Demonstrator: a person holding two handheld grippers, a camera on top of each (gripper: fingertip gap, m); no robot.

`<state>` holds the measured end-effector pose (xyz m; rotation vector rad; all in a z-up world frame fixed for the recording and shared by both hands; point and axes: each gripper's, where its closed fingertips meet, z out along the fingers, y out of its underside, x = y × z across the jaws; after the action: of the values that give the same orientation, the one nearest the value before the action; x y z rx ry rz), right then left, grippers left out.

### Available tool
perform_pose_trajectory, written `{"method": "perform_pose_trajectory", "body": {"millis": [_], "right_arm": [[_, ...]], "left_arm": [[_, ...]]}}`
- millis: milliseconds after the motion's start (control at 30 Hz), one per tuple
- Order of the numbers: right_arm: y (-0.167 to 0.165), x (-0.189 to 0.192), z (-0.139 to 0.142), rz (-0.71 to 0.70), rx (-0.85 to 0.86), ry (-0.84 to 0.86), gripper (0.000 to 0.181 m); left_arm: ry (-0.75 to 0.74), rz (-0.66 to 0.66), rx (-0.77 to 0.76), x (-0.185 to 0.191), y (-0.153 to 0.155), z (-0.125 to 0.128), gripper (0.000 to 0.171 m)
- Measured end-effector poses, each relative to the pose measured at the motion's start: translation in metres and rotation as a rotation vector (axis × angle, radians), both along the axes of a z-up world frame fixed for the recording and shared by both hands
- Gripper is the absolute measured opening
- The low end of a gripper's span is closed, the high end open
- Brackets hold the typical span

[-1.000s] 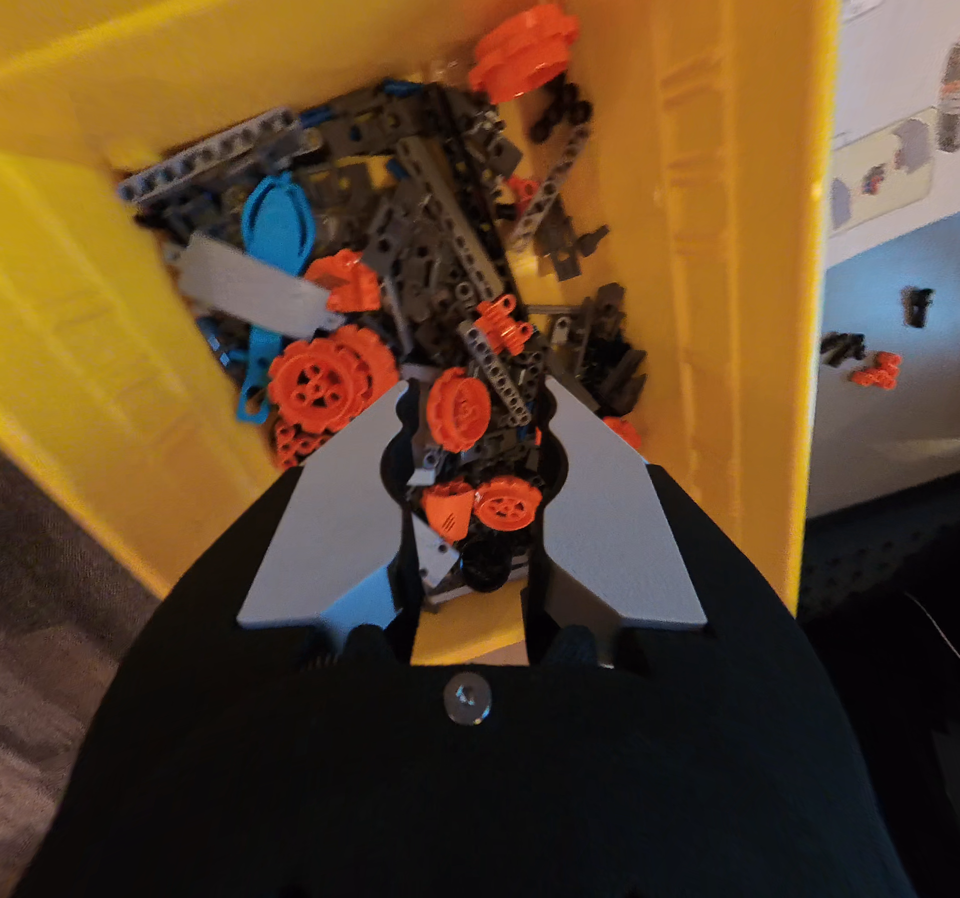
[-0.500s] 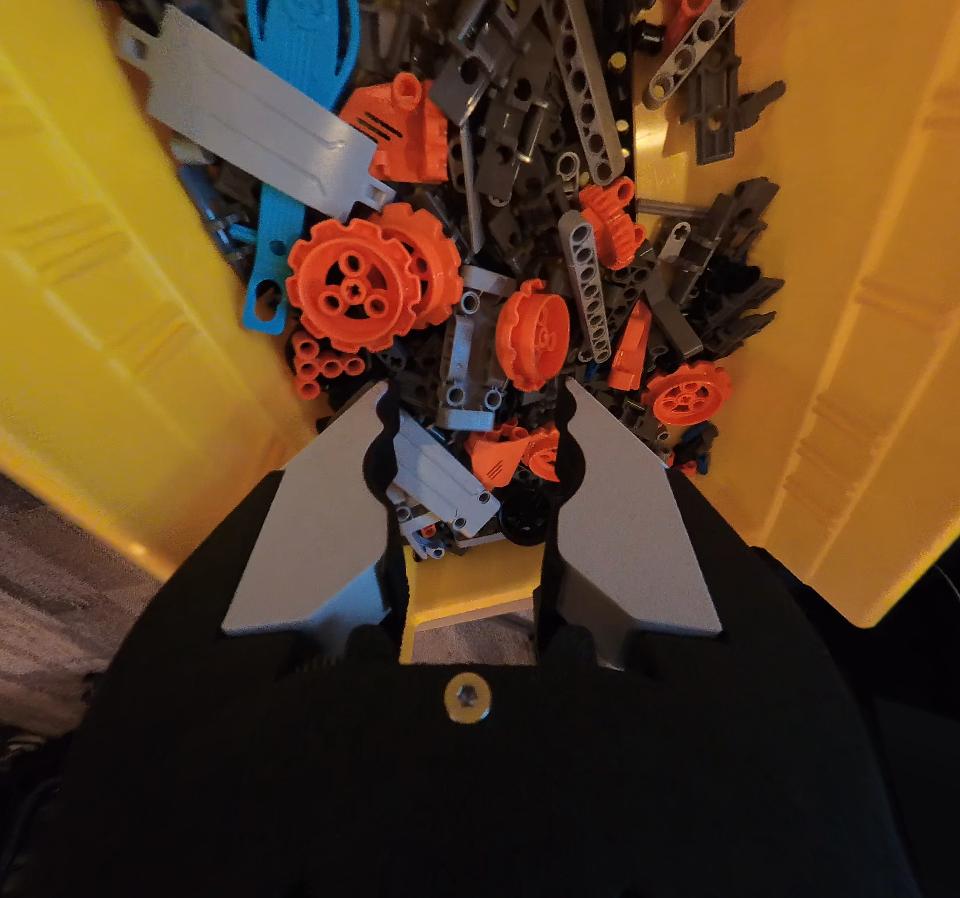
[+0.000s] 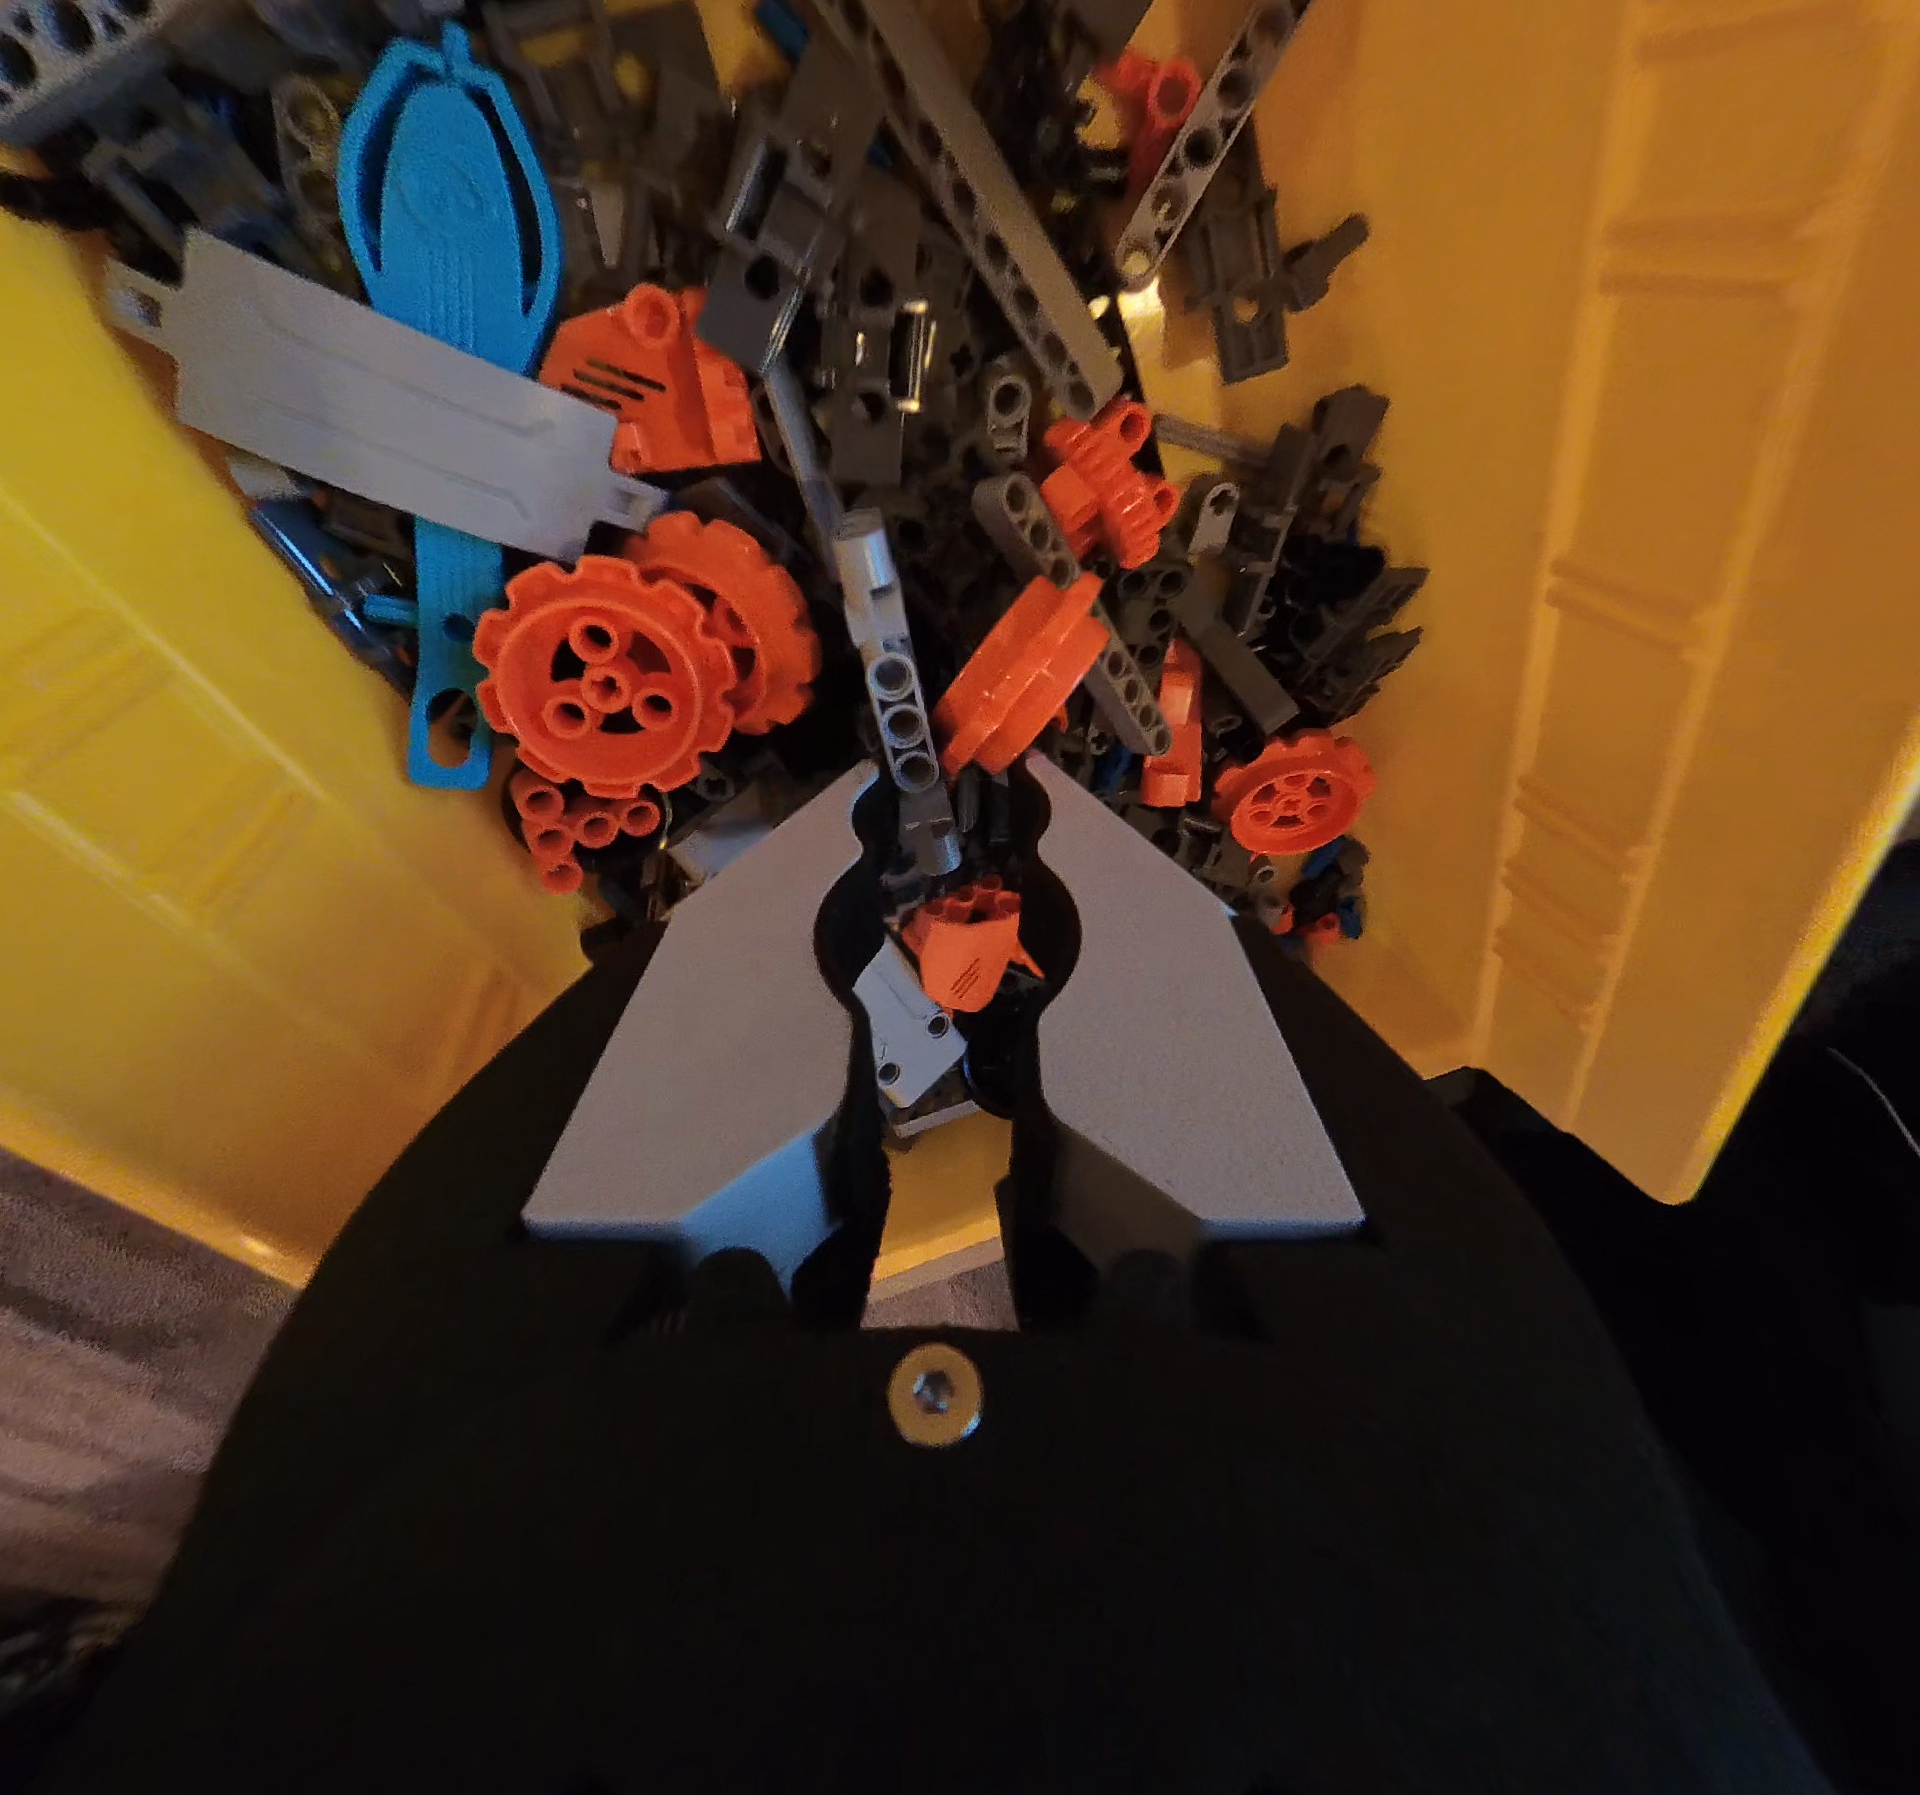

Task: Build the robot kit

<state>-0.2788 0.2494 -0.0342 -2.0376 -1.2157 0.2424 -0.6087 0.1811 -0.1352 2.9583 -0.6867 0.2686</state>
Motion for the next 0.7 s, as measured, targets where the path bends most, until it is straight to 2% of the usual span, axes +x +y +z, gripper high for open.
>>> {"method": "perform_pose_trajectory", "body": {"millis": [267, 367, 467, 567, 700], "right_arm": [[0.0, 0.0, -0.002, 0.003, -0.004, -0.007, 0.013], [0.0, 0.001, -0.003, 0.003, -0.007, -0.012, 0.013], [-0.001, 0.001, -0.002, 0.003, -0.007, -0.01, 0.013], [-0.001, 0.001, -0.003, 0.005, -0.008, -0.012, 0.013], [-0.002, 0.001, -0.004, 0.008, -0.012, -0.016, 0.013]], "left_arm": [[-0.1, -0.055, 0.128, 0.025, 0.03, 0.01, 0.017], [-0.237, -0.047, 0.21, 0.051, 0.049, 0.022, 0.018], [-0.354, -0.02, 0.172, 0.073, 0.046, 0.029, 0.052], [-0.223, -0.023, 0.149, 0.051, 0.037, 0.02, 0.052], [-0.057, 0.106, 0.114, 0.008, 0.019, 0.019, 0.053]]}}
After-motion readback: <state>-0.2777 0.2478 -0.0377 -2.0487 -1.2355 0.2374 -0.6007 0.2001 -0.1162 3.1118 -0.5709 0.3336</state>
